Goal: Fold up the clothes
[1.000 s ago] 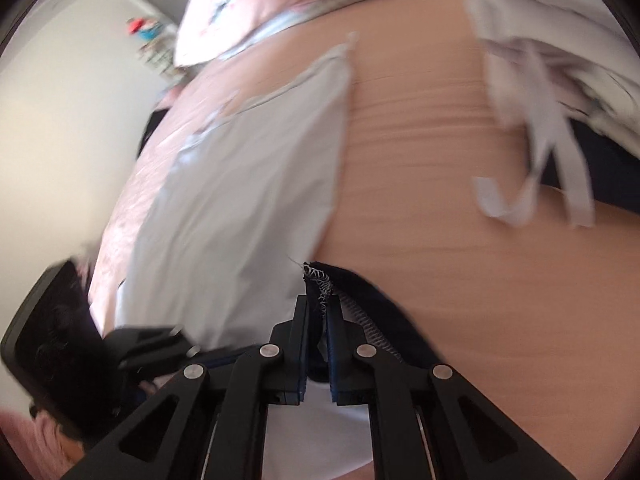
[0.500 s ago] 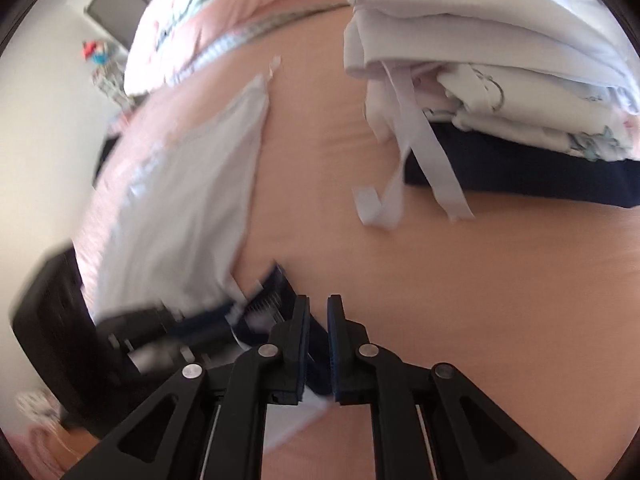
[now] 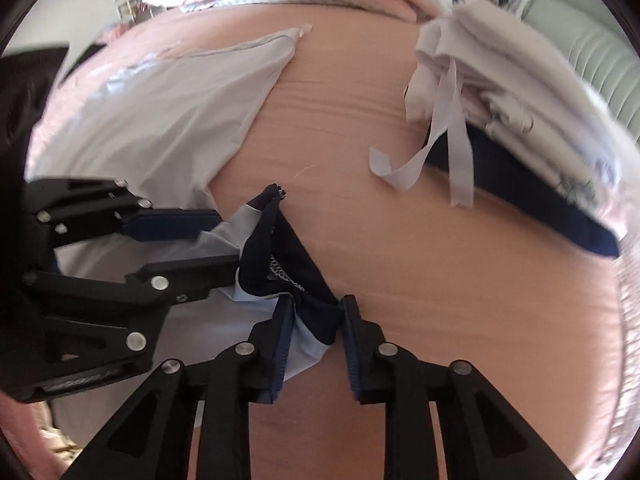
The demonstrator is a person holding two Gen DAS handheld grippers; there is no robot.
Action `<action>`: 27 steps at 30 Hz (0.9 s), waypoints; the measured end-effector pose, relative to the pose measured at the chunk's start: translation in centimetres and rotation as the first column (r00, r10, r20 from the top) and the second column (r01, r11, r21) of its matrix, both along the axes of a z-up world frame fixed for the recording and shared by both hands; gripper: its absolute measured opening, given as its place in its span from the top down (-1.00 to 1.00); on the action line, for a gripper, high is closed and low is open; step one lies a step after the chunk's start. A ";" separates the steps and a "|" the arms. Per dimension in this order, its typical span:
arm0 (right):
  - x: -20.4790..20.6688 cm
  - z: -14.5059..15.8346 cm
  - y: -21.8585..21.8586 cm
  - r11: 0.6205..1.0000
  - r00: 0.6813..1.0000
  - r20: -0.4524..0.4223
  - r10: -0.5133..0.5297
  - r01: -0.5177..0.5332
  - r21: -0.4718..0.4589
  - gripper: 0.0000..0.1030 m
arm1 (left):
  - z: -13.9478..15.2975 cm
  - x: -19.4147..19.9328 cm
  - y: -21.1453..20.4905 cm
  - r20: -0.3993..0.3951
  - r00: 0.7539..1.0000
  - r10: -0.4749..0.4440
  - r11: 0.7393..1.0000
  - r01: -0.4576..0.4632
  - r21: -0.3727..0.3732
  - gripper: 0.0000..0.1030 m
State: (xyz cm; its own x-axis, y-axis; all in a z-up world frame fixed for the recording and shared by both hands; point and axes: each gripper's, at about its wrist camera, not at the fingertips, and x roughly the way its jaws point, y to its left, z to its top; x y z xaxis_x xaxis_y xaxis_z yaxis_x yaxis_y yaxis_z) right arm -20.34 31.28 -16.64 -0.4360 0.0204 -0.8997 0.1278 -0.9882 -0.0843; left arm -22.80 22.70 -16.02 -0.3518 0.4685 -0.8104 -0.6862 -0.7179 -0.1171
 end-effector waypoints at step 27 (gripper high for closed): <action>0.4 0.5 4.3 0.929 0.980 0.074 -0.186 0.200 -0.310 0.47 | 3.1 -3.1 -3.7 -0.118 0.961 0.250 0.968 -0.247 0.040 0.44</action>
State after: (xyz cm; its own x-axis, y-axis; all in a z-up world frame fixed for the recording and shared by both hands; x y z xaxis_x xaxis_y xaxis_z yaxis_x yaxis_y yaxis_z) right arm -19.98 35.60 -16.19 -0.4133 -0.1869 -0.8912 -0.0711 -0.9691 0.2362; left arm -25.91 18.96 -12.90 -0.5549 0.3732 -0.7435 -0.4964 -0.8657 -0.0641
